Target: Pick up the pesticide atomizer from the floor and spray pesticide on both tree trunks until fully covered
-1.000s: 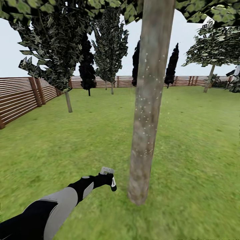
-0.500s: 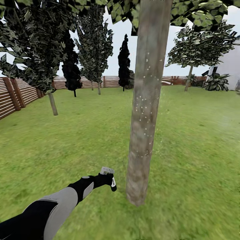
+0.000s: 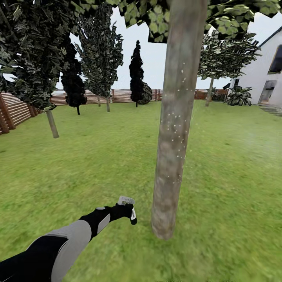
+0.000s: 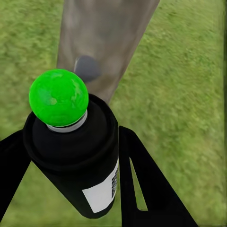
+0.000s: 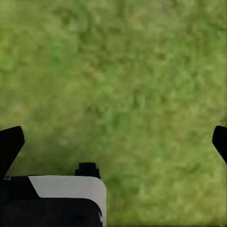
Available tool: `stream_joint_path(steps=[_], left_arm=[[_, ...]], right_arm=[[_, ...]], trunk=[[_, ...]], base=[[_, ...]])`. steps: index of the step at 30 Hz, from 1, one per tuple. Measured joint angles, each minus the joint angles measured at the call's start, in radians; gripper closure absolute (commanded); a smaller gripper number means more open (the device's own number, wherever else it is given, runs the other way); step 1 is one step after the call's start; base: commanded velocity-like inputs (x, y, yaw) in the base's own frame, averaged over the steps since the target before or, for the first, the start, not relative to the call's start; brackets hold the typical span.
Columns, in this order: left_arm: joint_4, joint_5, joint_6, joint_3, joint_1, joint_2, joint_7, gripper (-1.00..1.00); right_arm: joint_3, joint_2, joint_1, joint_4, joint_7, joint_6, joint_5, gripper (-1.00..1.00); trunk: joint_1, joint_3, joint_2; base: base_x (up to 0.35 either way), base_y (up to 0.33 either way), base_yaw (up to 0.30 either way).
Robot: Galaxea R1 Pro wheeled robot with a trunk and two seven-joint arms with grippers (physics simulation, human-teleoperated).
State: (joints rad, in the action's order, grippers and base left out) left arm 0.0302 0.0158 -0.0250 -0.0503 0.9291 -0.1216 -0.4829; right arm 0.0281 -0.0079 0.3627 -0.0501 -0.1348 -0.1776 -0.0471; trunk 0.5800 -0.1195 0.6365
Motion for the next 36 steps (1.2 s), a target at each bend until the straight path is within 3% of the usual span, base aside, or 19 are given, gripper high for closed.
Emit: stream_joint_path(steps=[10,17,27,29,31,34,36], left_arm=[[0.0,0.0,0.0,0.0,0.0,0.0,0.0,1.0],[0.0,-0.001,0.0,0.0,-0.006,-0.001,-0.001,1.0],[0.012,-0.003,0.015,-0.007,-0.008,-0.016,-0.003,1.0],[0.117,-0.007,0.139,-0.005,-0.007,-0.027,-0.002,1.0],[0.369,-0.007,0.433,-0.009,-0.007,-0.03,0.001,1.0],[0.527,-0.006,0.555,-0.012,-0.007,-0.03,0.001,1.0],[0.697,-0.007,0.722,-0.012,-0.007,-0.03,0.003,1.0]], right_arm=[[0.0,0.0,-0.005,0.0,0.0,0.0,0.0,-1.0],[0.0,0.0,-0.006,0.0,0.0,-0.004,0.0,-1.0],[0.0,0.0,-0.005,0.0,-0.001,-0.004,0.0,-1.0],[-0.001,0.0,-0.006,-0.001,-0.001,-0.005,0.001,-1.0],[-0.001,-0.001,-0.005,0.0,-0.001,-0.005,0.001,-1.0],[-0.001,-0.003,-0.005,0.001,-0.003,-0.005,0.001,-1.0],[-0.001,-0.005,-0.006,0.001,-0.004,-0.005,0.002,-1.0]], trunk=[[0.0,0.0,0.0],[0.0,0.0,0.0],[0.0,0.0,0.0],[0.0,0.0,0.0],[0.0,0.0,0.0],[0.0,0.0,0.0],[0.0,0.0,0.0]], base=[[0.011,0.35,-0.296],[0.216,0.302,-0.298],[0.188,0.058,-0.212],[0.007,0.001,-0.016],[0.002,0.0,-0.004],[0.001,0.0,-0.001],[0.0,0.0,0.0]])
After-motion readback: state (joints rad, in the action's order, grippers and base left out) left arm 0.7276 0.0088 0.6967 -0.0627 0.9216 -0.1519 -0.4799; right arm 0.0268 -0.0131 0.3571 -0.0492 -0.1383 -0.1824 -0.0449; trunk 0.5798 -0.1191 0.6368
